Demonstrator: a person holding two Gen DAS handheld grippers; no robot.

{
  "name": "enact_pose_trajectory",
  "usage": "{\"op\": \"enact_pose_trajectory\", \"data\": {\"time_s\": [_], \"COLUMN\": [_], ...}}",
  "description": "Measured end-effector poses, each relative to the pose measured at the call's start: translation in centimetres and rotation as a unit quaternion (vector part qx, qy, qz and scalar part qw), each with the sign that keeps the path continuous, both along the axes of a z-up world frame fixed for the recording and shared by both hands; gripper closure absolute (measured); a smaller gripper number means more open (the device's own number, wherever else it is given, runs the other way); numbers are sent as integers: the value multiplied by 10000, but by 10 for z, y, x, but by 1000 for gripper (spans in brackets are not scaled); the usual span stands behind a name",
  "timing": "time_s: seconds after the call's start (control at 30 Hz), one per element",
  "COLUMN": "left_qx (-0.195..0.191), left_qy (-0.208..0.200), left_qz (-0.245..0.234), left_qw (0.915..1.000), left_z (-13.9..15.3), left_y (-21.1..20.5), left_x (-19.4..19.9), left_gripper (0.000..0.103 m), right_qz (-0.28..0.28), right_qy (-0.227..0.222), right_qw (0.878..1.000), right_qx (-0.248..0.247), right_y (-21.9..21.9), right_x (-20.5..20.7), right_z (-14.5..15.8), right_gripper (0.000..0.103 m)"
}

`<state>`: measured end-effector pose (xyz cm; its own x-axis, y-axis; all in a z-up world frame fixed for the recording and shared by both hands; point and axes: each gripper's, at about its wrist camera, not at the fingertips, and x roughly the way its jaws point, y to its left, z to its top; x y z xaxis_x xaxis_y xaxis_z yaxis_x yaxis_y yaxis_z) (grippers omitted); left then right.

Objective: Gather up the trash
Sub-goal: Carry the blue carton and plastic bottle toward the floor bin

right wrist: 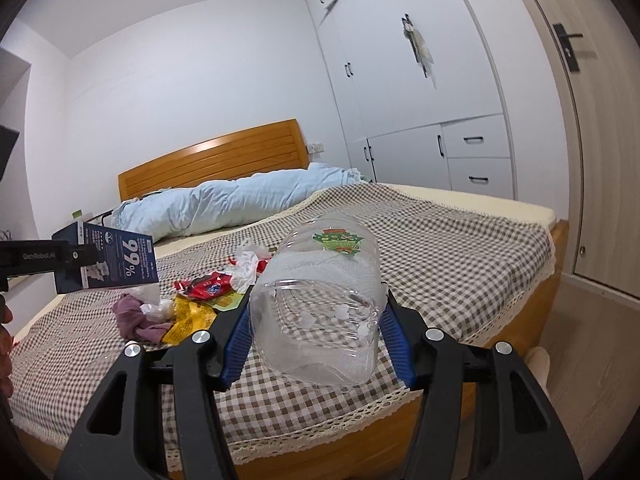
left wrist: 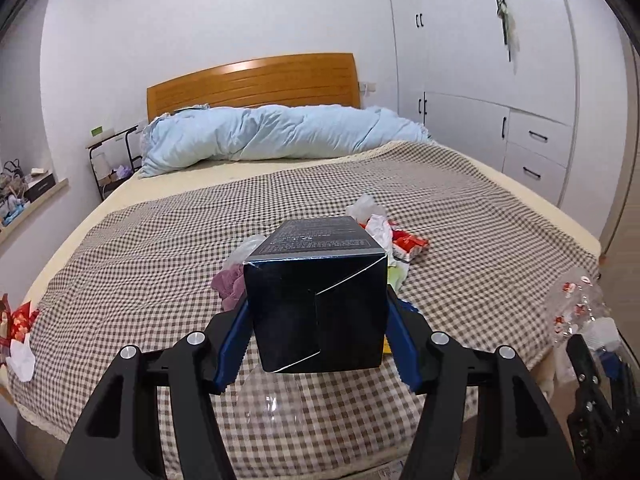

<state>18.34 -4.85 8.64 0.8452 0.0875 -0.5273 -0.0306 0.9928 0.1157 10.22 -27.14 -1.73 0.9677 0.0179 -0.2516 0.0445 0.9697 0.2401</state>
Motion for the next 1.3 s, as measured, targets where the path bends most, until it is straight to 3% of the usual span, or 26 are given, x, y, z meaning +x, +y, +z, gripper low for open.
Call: {"op": "enact_pose_trajectory", "data": {"time_s": [0.37,0.83,1.3], "left_qx": [-393,-556,-763], "left_qy": [-208,-599,-339], "left_qz": [-264,-538,-577], "left_qw": [9987,9952,9948], "left_z": [-1,2,-32], "left_y": [14,24,39], "left_x": [-70,-152,-194], "left_gripper": [44,44,44], "right_qz": [355,689,1044], "right_qy": [-82,-7,395], "right_qw": [9989,9960,9917], "right_qx": [-284,-565,-644], "right_y": [7,13,21], "right_x": [-35,-88,-116], "right_z": [14,17,2], "right_gripper": [47,47,47]}}
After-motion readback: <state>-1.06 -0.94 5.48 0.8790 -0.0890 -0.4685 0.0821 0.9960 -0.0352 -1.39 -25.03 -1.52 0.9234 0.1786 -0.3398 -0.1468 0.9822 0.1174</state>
